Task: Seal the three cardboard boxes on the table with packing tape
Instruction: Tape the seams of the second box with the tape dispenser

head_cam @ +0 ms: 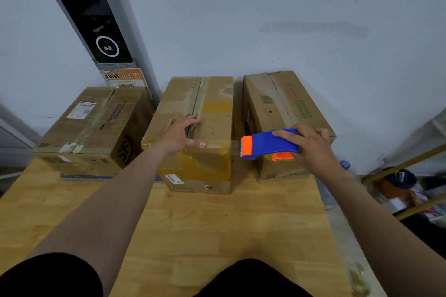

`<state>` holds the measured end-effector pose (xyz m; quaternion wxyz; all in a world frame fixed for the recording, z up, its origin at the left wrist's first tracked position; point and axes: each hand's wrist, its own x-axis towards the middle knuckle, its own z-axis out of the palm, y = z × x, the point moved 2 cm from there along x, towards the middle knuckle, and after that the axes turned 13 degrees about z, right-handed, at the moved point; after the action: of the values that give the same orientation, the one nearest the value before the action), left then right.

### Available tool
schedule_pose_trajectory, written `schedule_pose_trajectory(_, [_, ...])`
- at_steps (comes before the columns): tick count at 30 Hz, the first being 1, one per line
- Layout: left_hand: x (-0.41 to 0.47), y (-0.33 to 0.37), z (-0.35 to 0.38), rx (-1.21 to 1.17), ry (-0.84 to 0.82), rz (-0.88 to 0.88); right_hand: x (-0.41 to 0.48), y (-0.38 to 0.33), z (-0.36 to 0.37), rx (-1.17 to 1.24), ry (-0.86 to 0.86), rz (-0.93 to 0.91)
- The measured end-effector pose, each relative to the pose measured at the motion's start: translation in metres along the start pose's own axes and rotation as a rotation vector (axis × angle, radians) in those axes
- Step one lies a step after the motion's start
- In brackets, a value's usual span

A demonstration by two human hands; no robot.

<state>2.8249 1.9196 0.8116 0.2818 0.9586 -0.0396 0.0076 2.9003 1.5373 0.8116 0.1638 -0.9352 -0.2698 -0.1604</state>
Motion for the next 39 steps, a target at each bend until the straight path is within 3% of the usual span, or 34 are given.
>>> schedule_pose_trajectory(5, [0.007, 0.013, -0.005, -0.023, -0.088, -0.051, 0.008, -0.007, -0.004, 0.000, -0.041, -0.030])
schedule_pose_trajectory(8, [0.015, 0.040, 0.003, -0.092, -0.121, 0.010, 0.011, -0.005, -0.004, 0.009, -0.055, -0.078])
schedule_pose_trajectory(12, [0.029, 0.074, 0.032, -0.120, -0.036, 0.065, 0.010, -0.004, -0.001, 0.033, -0.056, -0.109])
schedule_pose_trajectory(18, [0.034, 0.059, 0.055, 0.101, 0.058, 0.089, 0.006, 0.006, 0.002, 0.062, -0.035, -0.082])
schedule_pose_trajectory(32, [0.027, 0.066, 0.055, 0.134, 0.084, 0.097, -0.005, 0.024, -0.008, 0.133, -0.101, -0.036])
schedule_pose_trajectory(39, [0.026, 0.061, 0.054, 0.107, 0.093, 0.110, -0.012, 0.041, -0.011, 0.152, -0.052, 0.004])
